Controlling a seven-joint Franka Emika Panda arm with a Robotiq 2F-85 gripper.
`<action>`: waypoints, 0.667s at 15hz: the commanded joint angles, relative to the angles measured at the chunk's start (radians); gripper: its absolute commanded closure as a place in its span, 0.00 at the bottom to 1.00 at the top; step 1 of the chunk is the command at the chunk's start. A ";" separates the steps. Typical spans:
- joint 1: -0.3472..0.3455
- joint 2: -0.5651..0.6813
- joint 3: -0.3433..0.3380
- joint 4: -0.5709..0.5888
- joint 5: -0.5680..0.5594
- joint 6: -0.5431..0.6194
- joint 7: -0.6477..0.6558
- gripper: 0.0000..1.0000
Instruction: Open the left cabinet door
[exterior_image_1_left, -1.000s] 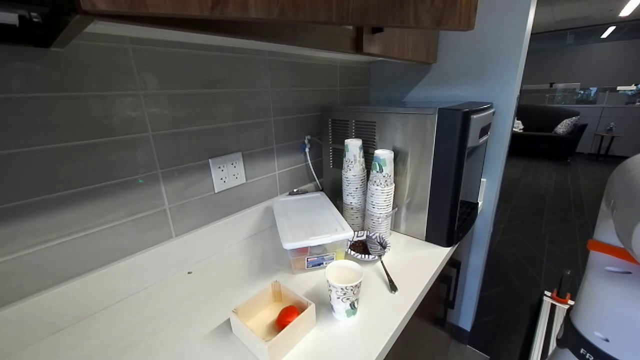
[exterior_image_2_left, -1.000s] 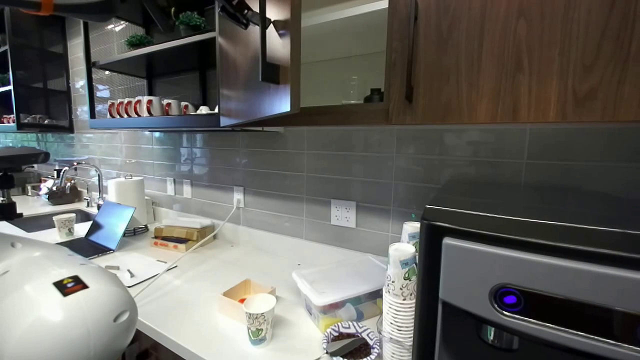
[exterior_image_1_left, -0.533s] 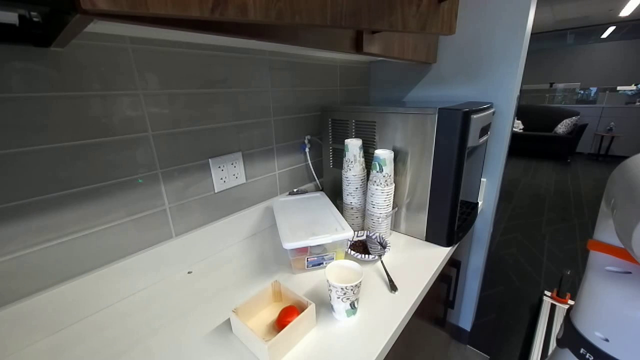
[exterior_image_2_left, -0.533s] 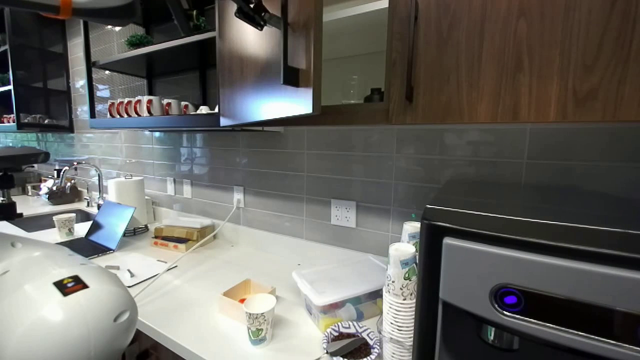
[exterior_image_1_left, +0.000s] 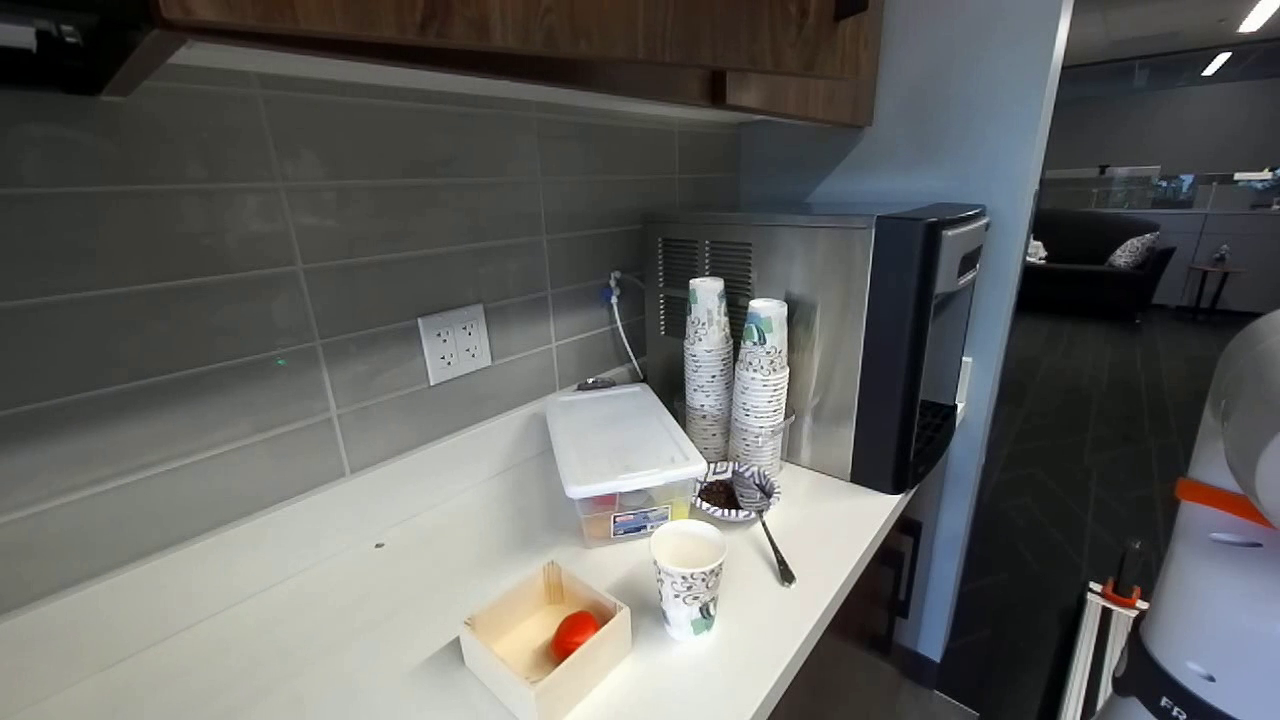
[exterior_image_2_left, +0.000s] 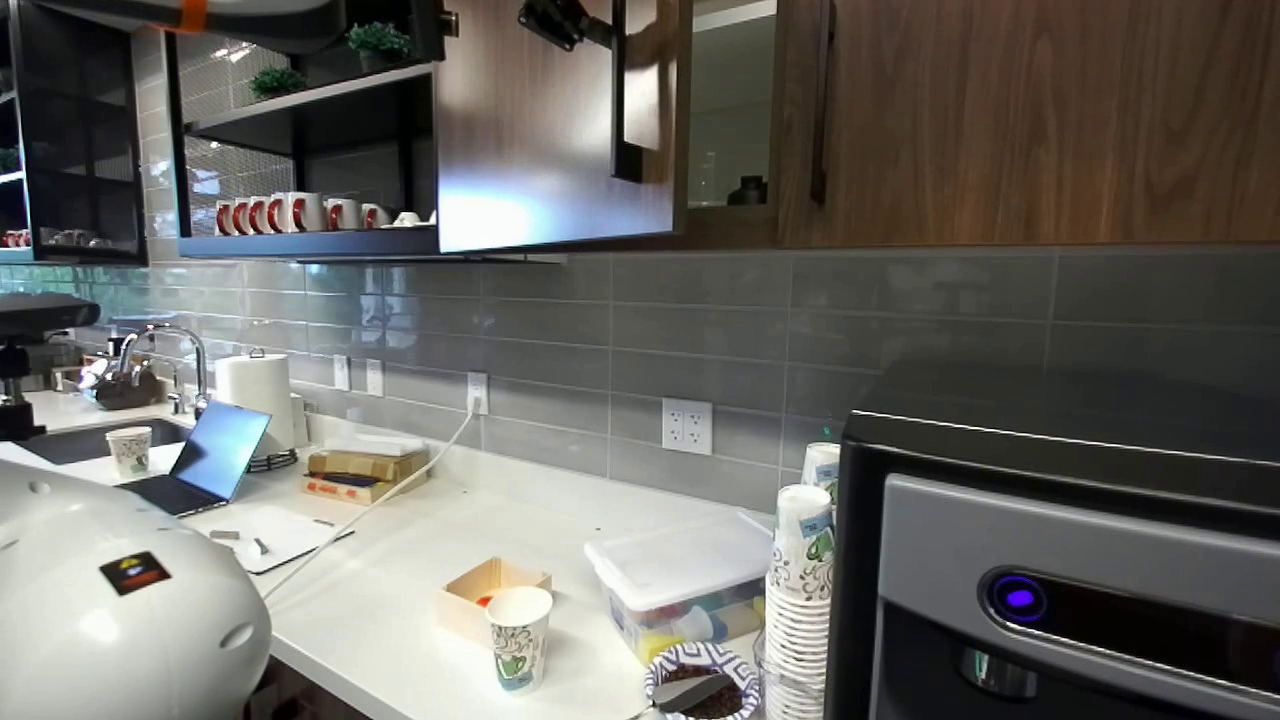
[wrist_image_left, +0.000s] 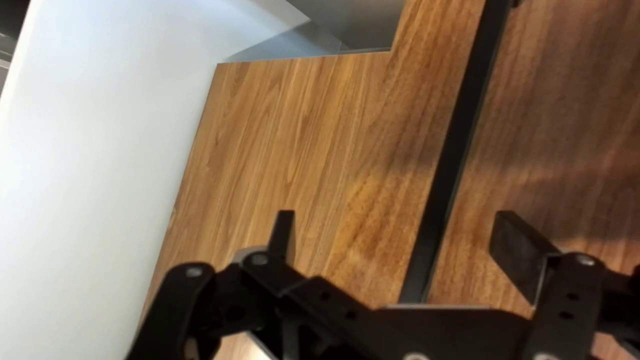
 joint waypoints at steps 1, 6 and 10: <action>-0.022 0.058 -0.018 0.026 0.018 0.102 -0.049 0.00; -0.039 0.156 -0.044 0.050 0.050 0.224 -0.106 0.00; -0.074 0.237 -0.053 0.097 0.077 0.277 -0.139 0.00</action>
